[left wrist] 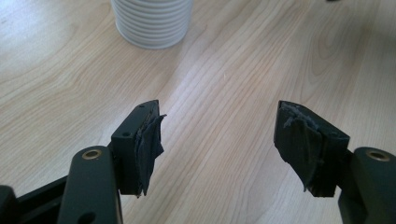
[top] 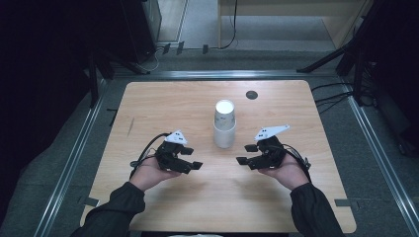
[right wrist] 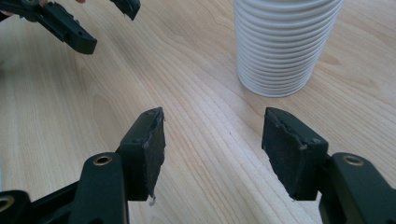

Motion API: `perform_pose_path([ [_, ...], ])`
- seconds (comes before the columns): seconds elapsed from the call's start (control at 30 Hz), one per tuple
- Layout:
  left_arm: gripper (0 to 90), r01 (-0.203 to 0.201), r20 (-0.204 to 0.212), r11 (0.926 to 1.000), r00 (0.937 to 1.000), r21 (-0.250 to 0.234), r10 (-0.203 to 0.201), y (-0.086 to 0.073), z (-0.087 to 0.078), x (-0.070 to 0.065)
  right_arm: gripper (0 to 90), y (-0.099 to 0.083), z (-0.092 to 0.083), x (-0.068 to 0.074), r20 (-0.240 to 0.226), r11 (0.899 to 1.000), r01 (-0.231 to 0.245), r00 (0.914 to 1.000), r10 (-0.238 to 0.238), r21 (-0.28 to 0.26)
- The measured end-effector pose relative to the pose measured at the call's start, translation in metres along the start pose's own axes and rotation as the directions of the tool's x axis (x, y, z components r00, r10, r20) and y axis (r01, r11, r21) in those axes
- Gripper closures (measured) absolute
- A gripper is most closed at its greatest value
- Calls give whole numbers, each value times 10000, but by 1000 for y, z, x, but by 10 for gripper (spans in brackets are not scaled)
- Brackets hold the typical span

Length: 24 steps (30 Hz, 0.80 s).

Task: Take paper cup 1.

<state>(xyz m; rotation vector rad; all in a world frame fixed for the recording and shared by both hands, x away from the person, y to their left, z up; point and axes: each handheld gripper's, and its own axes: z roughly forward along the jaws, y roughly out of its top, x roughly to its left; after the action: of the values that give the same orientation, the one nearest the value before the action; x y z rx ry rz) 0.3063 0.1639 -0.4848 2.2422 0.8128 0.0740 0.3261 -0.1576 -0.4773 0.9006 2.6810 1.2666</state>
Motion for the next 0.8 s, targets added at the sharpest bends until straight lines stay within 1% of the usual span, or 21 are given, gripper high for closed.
perform_pose_path([
  [0.07,323,-68,-52,10000,10000,63,68,0,0,0,395,1,-2,0,13,10000,69,10000,-69,43],
  [0.1,323,-92,-24,10000,10000,-11,92,0,-1,1,395,1,-2,0,3,9999,78,10000,-78,75],
  [0.13,323,-68,58,10000,10000,-15,68,0,-1,3,395,1,-2,-1,-19,9999,60,10000,-60,105],
  [0.23,326,37,119,10000,9999,15,-38,-1,0,5,395,2,-3,-2,-53,9998,91,9999,-90,169],
  [0.3,327,18,172,9999,9998,124,-21,-2,2,7,368,5,-2,-3,87,9999,71,9999,-73,138],
  [0.4,327,-16,160,9998,9999,182,13,-2,2,7,367,7,-2,-4,197,9997,113,9997,-117,195],
  [0.5,327,6,127,9997,9999,229,-9,-3,2,8,367,9,-2,-4,145,9994,222,9996,-226,252],
  [0.53,327,108,167,9996,9998,258,-112,-4,2,9,365,10,-1,-5,141,9992,268,9995,-272,307],
  [0.57,326,36,142,9996,9999,280,-40,-5,2,9,361,11,0,-6,157,9988,316,9994,-322,380],
  [0.63,326,40,153,9997,9999,234,-44,-5,1,9,356,12,0,-6,164,9985,342,9993,-349,428],
  [0.73,326,76,161,9997,9998,225,-79,-5,0,8,349,16,-1,-10,210,9962,585,9980,-599,646],
  [0.77,326,30,142,9996,9999,276,-34,-6,0,8,346,17,-1,-12,260,9955,683,9972,-702,656],
  [0.8,326,-11,109,9996,9999,275,8,-6,0,9,346,17,-1,-12,260,9955,683,9972,-702,656],
])
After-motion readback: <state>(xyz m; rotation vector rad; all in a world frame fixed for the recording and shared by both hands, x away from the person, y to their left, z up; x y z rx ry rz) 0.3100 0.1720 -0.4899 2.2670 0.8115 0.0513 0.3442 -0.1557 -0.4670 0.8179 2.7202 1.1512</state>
